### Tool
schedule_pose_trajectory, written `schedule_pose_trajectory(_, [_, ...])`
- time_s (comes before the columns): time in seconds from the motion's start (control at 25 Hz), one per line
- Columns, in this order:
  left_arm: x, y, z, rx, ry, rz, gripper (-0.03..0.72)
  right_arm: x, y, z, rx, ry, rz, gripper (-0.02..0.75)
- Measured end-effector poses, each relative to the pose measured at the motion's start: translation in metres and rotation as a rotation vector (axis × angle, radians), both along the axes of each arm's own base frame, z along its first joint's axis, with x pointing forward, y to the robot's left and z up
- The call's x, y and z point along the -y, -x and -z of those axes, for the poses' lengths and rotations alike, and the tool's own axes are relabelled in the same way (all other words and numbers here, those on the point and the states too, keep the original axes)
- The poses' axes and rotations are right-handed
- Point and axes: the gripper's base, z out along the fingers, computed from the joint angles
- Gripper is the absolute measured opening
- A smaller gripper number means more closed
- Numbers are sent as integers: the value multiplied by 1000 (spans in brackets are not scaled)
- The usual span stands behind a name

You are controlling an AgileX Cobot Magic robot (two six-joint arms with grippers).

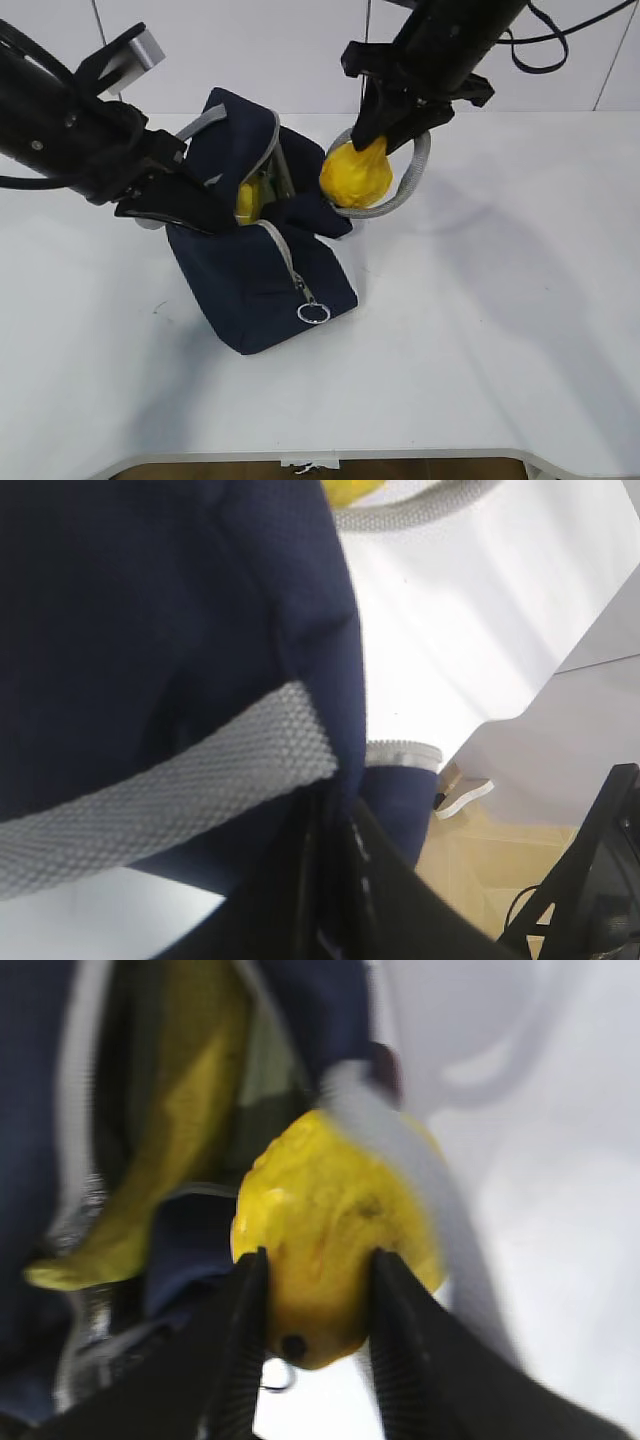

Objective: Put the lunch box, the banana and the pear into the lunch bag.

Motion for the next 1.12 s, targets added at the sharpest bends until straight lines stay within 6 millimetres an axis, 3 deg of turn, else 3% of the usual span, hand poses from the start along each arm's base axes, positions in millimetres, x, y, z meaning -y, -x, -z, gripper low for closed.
schedule_pose_trajectory(0.64, [2, 0, -2, -12, 35, -14, 13, -15, 0, -9, 46, -188, -74, 249])
schedule_pose_trajectory(1.12, [8, 0, -9, -52, 140, -49, 13, -38, -25, 29, 22, -432, -77, 280])
